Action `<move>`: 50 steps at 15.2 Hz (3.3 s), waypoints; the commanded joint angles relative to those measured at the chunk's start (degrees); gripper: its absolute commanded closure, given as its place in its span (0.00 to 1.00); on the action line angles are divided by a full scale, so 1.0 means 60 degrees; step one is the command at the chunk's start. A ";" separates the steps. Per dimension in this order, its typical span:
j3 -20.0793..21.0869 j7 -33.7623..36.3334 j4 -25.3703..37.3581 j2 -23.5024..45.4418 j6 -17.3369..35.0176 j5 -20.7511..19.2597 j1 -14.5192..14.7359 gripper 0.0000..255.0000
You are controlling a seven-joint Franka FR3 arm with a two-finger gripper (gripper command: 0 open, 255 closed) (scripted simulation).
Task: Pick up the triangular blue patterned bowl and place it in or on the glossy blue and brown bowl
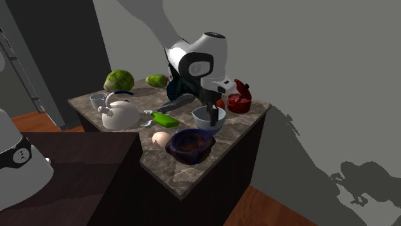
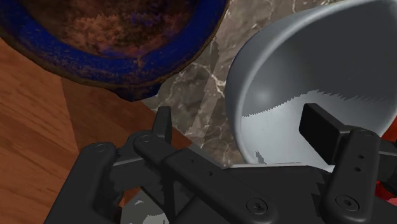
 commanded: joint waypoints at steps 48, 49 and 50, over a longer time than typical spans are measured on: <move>0.0188 0.0195 0.0456 -0.0911 -0.1281 0.0188 0.0039 1.00; 0.0203 0.0195 0.0466 -0.1000 -0.1377 0.0207 0.0026 1.00; 0.0217 0.0194 0.0477 -0.1087 -0.1475 0.0226 0.0014 1.00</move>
